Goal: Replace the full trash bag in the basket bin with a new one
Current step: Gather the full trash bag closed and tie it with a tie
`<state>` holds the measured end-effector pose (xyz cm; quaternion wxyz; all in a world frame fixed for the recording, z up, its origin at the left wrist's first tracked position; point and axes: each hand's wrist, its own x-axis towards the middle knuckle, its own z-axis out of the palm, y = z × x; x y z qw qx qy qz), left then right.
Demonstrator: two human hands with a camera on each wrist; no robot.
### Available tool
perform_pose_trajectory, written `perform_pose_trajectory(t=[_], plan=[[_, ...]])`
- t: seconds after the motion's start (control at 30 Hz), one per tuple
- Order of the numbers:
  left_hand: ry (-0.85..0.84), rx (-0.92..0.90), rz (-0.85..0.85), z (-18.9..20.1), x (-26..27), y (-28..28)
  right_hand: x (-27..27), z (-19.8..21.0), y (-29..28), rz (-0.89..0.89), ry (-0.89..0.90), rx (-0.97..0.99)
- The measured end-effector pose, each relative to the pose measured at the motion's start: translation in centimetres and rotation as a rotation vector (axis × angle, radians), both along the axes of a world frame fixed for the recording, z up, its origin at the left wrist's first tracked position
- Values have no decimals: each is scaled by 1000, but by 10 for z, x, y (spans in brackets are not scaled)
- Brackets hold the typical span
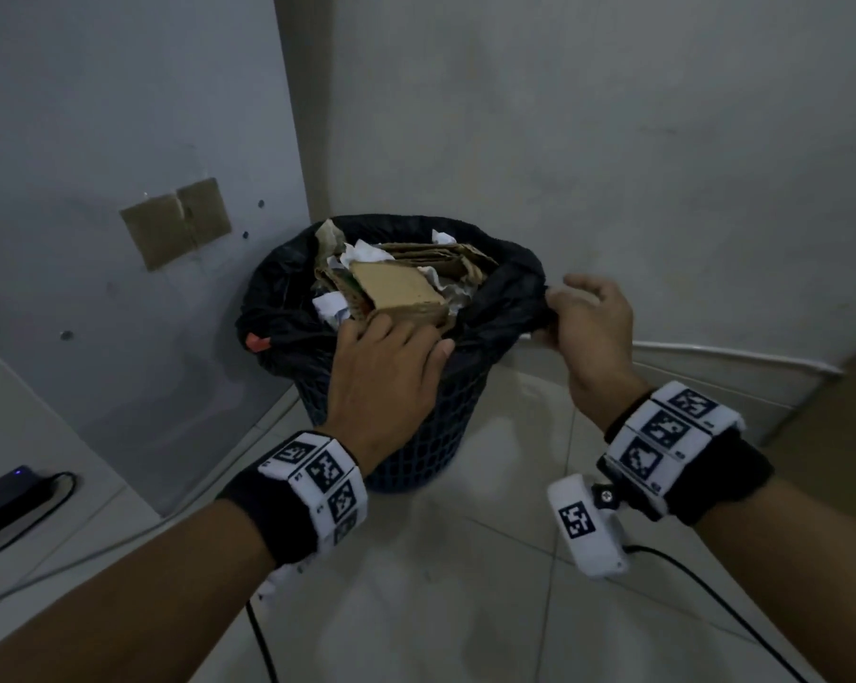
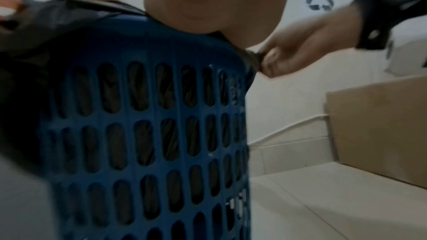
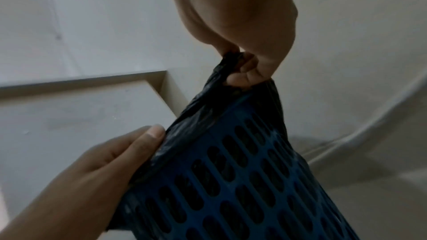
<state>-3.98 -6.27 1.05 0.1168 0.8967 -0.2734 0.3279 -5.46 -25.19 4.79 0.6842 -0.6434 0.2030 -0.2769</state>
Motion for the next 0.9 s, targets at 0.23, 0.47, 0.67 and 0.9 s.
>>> perform_pose_trajectory(t=[0.23, 0.47, 0.67, 0.9], plan=[[-19, -90, -131, -1, 13, 52, 0, -21, 12, 81, -105, -1064], [0, -220, -20, 9, 16, 82, -11, -49, 33, 57, -44, -1440], [54, -176, -285, 26, -9, 38, -26, -45, 44, 108, -171, -1358], [287, -134, -145, 12, -20, 5, -17, -46, 2, 75, 279, -338]])
